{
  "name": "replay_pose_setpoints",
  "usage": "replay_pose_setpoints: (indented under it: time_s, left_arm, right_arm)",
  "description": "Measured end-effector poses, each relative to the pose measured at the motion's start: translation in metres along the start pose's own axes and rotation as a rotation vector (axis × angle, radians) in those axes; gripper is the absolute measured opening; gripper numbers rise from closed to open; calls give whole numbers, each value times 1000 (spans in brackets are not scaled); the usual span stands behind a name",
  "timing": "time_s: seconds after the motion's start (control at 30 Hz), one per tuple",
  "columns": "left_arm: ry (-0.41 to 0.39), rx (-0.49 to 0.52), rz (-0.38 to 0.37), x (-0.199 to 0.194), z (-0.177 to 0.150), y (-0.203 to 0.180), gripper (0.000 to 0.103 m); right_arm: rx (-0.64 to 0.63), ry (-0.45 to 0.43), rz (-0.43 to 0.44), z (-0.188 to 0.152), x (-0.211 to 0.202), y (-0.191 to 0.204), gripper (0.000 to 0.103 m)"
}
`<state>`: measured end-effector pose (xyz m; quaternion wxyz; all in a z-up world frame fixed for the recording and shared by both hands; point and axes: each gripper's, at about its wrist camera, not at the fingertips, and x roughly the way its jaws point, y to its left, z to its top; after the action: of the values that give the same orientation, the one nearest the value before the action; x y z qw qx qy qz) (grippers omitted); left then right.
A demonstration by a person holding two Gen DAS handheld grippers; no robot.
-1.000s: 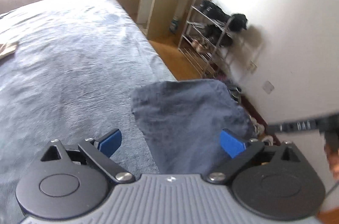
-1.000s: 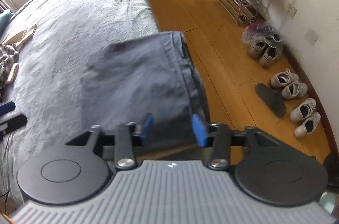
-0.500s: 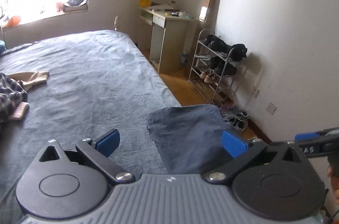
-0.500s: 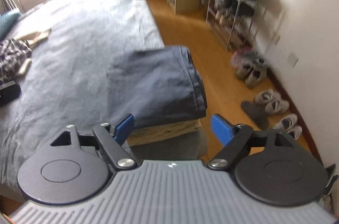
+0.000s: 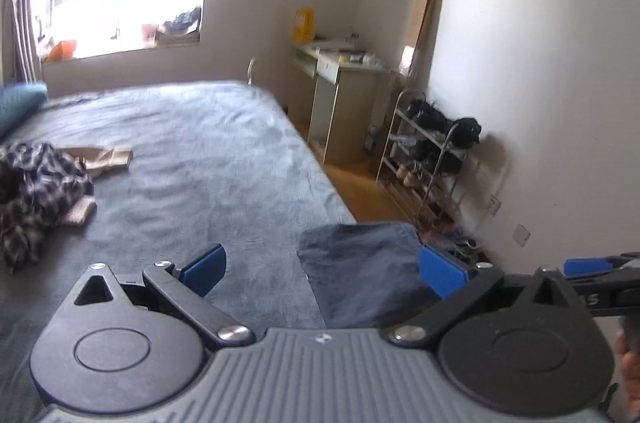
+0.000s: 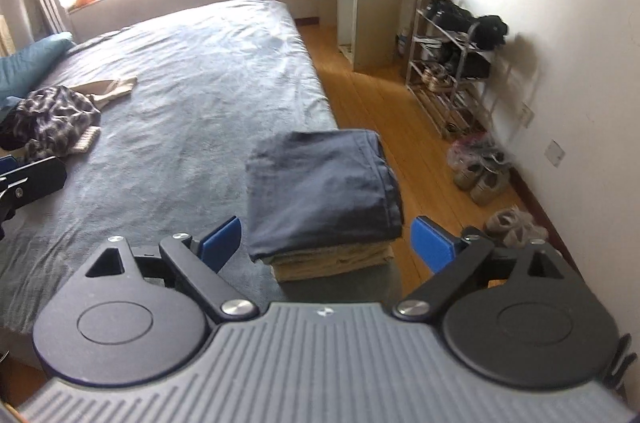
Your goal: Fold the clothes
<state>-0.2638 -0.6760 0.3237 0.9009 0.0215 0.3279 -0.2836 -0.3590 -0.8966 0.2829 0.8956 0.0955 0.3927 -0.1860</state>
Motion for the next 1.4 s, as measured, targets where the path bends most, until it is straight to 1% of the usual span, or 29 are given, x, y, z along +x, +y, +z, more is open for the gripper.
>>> replay_pose_setpoints:
  time_s: [0.1,0.17,0.27,0.33,0.43,0.5,0.6,0.7,0.8,0.93,1.4]
  left_arm:
    - [77,-80,11,8,13,1,103]
    - [66,-113,62,13,13,-1,103]
    - [102,-108,123,31,9,-8,103]
    - [155,-124,159,46,6,-12,103]
    - [214,-155,184,61,0,-15,103]
    - [250,-151,210,70,-3,-17,103]
    - [284,-143,242,81,-7,-21,103]
    - [318,-149,248,90,-12,-23,103]
    - [341,-147,254,95,-16,-25,103]
    - [355,-107,287,99,-18,-32,103]
    - [359,-91,281,103,-18,-50,103]
  right_arm:
    - [20,56,-26,6,15,0,92]
    - [39,100,-47,9,27,0,92]
    - [38,125,-37,5,38,-3,92]
    - [34,149,-48,2,47,-4,92]
    - [43,182,-50,0,59,-6,92]
    - [35,199,-45,-2,67,-5,92]
    - [3,225,-43,-6,79,-2,92]
    - [-14,248,-38,-10,88,0,92]
    - [-31,265,-36,-13,93,2,92]
    - [-53,278,-34,-15,96,3,92]
    - [-112,278,-19,-17,96,-1,92]
